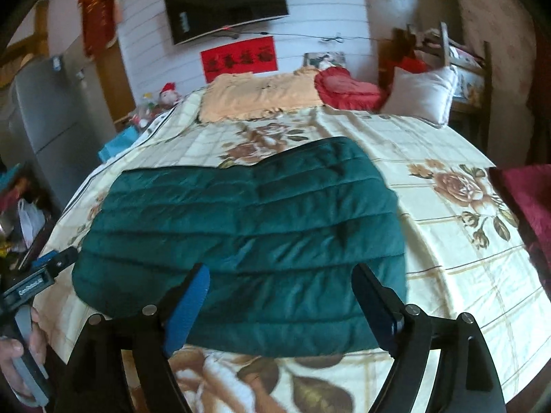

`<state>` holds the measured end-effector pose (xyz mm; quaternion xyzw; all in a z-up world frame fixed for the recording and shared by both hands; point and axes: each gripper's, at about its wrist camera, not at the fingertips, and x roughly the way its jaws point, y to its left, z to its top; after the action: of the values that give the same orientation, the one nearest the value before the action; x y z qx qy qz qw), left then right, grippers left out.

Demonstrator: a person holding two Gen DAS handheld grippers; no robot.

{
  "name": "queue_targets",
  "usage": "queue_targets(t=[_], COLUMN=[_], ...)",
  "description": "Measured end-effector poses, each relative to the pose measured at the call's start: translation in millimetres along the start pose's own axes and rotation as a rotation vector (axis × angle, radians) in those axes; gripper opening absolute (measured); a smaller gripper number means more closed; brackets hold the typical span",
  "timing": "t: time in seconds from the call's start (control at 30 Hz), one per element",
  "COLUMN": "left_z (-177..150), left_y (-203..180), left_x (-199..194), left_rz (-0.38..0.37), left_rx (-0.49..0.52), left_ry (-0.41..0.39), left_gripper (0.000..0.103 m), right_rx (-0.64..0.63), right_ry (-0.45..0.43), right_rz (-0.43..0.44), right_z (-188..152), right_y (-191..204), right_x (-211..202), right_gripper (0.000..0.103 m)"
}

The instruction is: Fold large clothes

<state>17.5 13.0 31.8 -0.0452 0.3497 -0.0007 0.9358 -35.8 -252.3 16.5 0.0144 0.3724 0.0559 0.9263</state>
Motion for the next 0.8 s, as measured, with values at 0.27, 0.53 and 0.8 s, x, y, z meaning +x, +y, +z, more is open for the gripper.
queue_targets(t=[0.27,0.53,0.8], left_z=[-10,-15,-17], left_y=[-18,-18,-18], left_x=[-13,-18,-21], left_rz=[0.033,0.039,0.087], left_rx=[0.039,0.045,0.058], left_ry=[-0.028,-0.046,-0.065], left_gripper=[0.079,0.079,0.079], right_rx=[-0.023,-0.055,-0.046], right_ry=[0.011,0.002,0.006], right_rz=[0.004,0.01,0.021], right_z=[-13,-16,-17], right_y=[35,54,56], right_x=[2,0,0], right_gripper=[0.084,0.086,0.086])
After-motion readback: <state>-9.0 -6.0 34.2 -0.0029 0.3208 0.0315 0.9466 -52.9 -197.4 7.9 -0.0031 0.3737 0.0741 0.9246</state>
